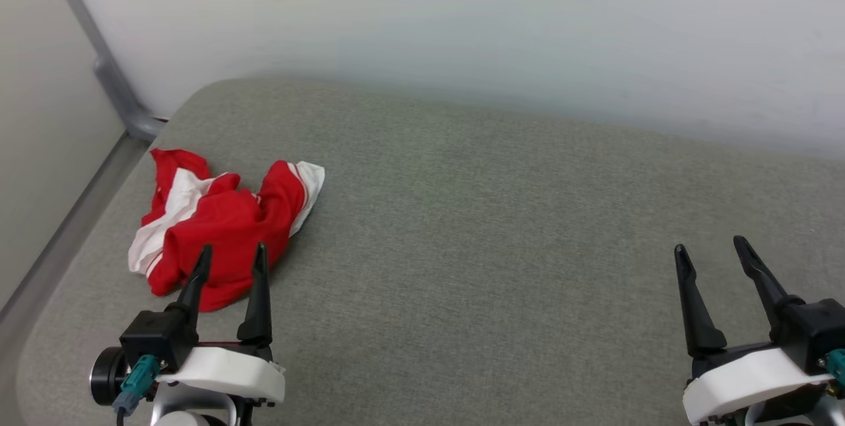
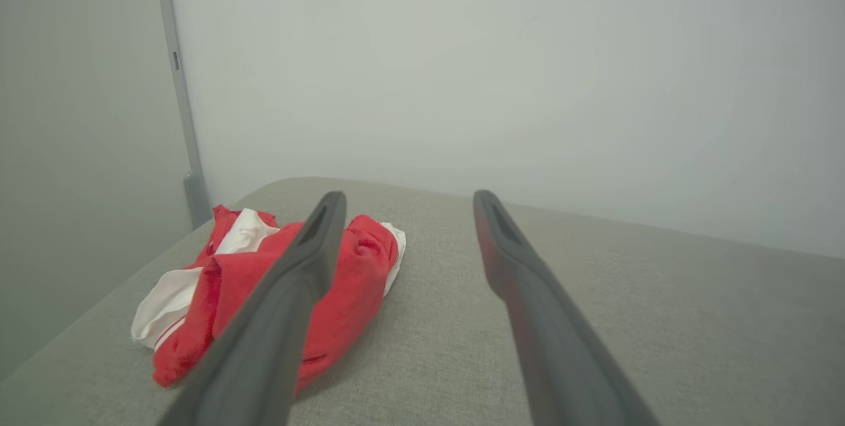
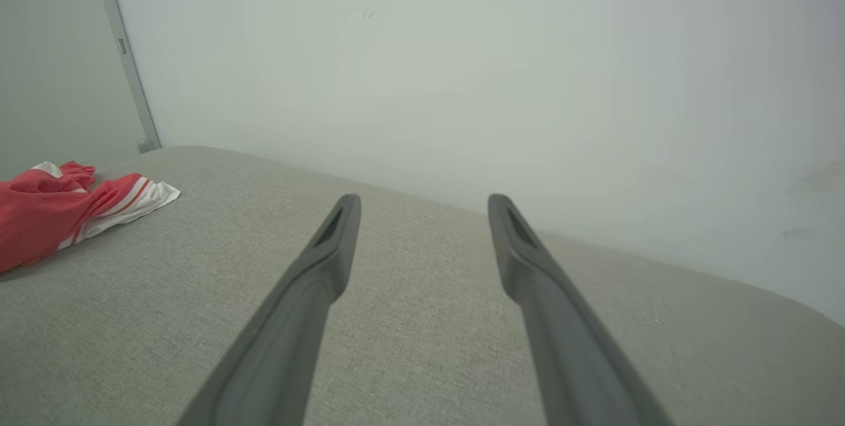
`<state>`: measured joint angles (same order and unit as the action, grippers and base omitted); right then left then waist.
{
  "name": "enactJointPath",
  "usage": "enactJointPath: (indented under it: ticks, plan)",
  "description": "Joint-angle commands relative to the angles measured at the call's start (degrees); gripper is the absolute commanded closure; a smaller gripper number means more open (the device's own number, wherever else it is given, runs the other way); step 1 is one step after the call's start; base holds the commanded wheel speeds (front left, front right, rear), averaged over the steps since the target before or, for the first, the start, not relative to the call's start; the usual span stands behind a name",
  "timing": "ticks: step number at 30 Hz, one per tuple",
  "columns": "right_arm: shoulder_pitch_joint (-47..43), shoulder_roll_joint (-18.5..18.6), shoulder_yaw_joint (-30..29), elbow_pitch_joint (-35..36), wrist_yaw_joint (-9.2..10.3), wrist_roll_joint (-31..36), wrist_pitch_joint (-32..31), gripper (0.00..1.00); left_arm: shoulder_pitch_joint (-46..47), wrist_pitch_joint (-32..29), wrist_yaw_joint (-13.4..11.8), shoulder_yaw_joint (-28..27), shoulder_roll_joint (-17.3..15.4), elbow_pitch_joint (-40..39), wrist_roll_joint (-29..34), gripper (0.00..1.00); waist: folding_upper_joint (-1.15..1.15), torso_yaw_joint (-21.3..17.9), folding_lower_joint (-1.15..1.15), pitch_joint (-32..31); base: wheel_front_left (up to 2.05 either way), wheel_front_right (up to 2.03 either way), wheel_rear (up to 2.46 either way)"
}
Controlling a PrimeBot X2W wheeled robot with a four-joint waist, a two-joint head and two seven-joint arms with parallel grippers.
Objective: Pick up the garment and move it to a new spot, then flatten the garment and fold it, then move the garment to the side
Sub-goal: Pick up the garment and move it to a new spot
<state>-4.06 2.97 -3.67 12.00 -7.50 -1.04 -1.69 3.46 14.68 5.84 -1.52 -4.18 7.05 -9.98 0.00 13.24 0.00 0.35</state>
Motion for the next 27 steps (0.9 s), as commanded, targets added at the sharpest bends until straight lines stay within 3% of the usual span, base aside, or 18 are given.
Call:
enactJointPath:
  ticks: [1,15,27]
  plan:
    - [0.40,-0.11,0.16,0.40,0.02,0.88,0.45,0.00,0.25,0.36,0.18,-0.50,0.26,0.13,0.70,0.00,0.00,2.77,0.00,0.10,0.00,0.00,0.00]
    - [1.61,-0.10,0.39,-1.02,0.03,-0.51,1.68,0.00,0.70,0.60,1.27,-3.12,1.04,0.67,-0.75,0.00,0.00,10.47,0.00,0.56,0.00,0.00,0.00]
    - [2.51,-0.11,0.73,-1.86,0.02,-1.09,2.31,0.00,2.91,0.60,1.63,-4.01,1.10,2.72,-1.15,0.00,0.00,11.67,0.00,1.62,0.00,0.00,0.00]
